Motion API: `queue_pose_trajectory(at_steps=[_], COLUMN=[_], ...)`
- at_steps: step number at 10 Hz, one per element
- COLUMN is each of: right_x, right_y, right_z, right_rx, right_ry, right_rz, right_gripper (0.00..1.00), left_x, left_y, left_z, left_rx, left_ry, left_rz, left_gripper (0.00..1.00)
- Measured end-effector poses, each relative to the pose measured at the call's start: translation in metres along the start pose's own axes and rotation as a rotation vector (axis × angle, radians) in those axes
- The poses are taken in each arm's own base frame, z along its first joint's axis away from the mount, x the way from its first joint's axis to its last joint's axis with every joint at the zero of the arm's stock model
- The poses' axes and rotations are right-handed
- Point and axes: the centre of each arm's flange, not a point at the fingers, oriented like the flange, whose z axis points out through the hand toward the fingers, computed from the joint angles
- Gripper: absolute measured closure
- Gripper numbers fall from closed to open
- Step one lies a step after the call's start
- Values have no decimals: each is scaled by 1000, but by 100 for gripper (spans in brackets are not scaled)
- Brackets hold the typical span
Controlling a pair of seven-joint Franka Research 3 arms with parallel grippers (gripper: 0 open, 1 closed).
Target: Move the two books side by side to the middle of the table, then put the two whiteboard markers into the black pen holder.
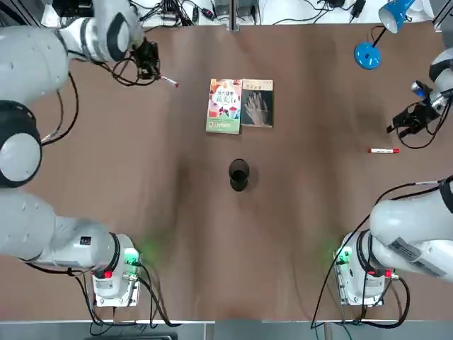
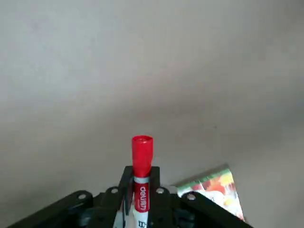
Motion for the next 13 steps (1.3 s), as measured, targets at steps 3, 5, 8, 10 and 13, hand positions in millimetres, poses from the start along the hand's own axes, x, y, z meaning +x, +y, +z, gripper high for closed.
queue_pose_trajectory(at_steps=[3,5,8,10,13], right_x=[-3,-3,1,-1,-9], right_y=[-4,-3,2,6,15], right_z=[-2,-5,-8,-2,24], right_rx=[18,2,-61,-79,-135], right_ry=[-47,-72,-81,-90,-116], right_rz=[-392,-661,-938,-1078,-1198], right_gripper=[0,0,0,0,0], left_x=[-72,-119,-196,-247,-325], left_y=[11,11,-1,-3,-14], left_z=[-12,-18,-7,15,35], left_rx=[27,50,68,139,219], left_ry=[32,67,155,214,298], left_rz=[55,118,301,434,567], left_gripper=[83,83,83,83,83])
